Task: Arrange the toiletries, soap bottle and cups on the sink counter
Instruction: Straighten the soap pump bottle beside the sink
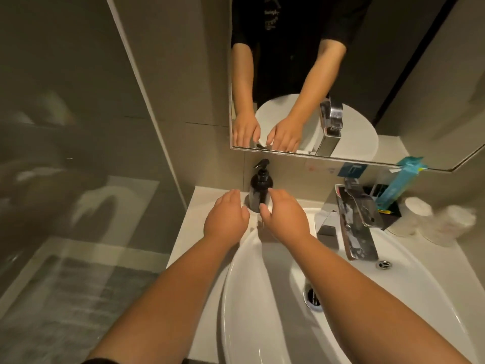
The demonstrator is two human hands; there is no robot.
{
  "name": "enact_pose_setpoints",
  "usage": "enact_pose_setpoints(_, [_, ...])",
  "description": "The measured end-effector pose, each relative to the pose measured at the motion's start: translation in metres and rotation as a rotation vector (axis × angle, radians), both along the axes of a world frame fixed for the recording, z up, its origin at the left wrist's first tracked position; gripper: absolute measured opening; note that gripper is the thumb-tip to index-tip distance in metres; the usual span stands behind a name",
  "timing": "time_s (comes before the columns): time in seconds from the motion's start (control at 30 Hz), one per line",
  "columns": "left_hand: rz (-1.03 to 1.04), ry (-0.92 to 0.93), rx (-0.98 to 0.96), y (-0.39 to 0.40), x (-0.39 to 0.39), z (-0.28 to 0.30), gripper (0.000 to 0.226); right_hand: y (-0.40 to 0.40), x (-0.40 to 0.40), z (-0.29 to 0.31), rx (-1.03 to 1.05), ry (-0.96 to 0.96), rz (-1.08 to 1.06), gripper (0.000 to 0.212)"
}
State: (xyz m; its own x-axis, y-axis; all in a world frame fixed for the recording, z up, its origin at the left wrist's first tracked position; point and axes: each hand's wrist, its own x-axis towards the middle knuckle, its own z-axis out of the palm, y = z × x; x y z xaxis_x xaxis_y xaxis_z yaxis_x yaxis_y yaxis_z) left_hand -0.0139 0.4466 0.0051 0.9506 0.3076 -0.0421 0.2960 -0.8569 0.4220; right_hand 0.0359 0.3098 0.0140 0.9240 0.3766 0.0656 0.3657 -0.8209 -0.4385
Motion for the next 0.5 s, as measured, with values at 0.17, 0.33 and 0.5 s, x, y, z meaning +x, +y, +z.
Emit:
enact_pose_setpoints(0.17, [-0.028,0.005,-0.044,0.015,0.035,-0.021,0.051,0.014,0.025,-0.023,0.038,-0.058,-0.118,0.047])
enact_pose_setpoints(0.33, [-0.031,0.002,-0.121,0.018,0.055,-0.032,0.053,0.016,0.038,-0.040,0.045,-0.043,-0.204,0.051])
enact_pose_setpoints(0.5, [-0.091,-0.069,-0.250,0.014,0.065,-0.032,0.054,0.015,0.041,-0.044,0.134,-0.045,-0.209,0.033])
